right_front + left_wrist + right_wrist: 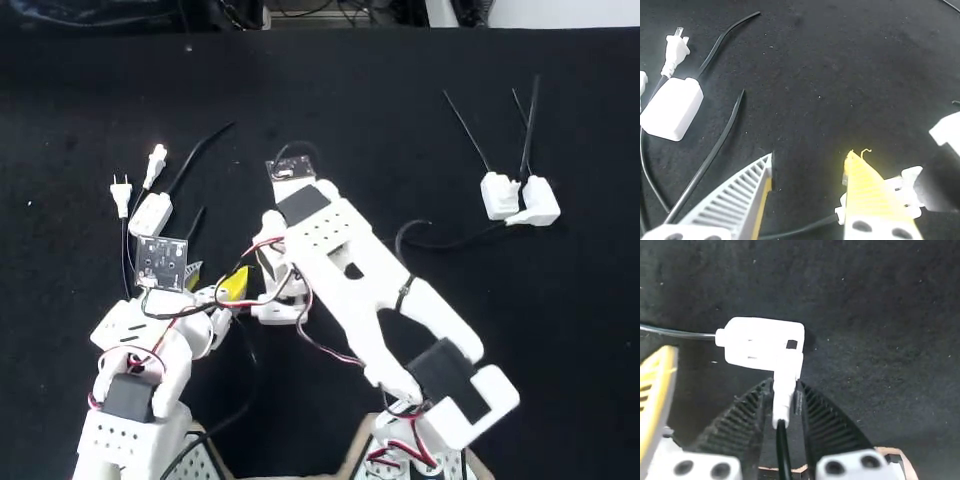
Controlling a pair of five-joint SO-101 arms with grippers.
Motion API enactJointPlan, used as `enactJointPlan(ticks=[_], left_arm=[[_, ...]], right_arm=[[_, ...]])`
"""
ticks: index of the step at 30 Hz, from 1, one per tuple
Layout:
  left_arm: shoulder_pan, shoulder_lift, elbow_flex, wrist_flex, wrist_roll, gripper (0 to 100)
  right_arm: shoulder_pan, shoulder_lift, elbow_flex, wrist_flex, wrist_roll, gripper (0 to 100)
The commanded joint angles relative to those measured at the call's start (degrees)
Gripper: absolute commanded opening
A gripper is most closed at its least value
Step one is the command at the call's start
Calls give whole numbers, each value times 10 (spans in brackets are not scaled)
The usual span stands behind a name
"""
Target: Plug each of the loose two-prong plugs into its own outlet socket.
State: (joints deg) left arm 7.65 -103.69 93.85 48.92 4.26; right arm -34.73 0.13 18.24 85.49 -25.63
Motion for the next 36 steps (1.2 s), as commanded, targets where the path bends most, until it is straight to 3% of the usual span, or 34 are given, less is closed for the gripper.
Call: enactJointPlan(ticks=[1, 9, 30, 36], left_arm=[[-7, -5, -6, -11, -1, 234], [-7, -5, -7, -11, -1, 234], [-7, -5, -7, -11, -1, 234], [-7, -5, -7, -11, -1, 234]], right_arm=[[11, 2, -12, 8, -7, 11], [-4, 7, -73, 92, -7, 11], [-12, 84, -77, 44, -10, 11], [-52, 84, -77, 43, -10, 11]])
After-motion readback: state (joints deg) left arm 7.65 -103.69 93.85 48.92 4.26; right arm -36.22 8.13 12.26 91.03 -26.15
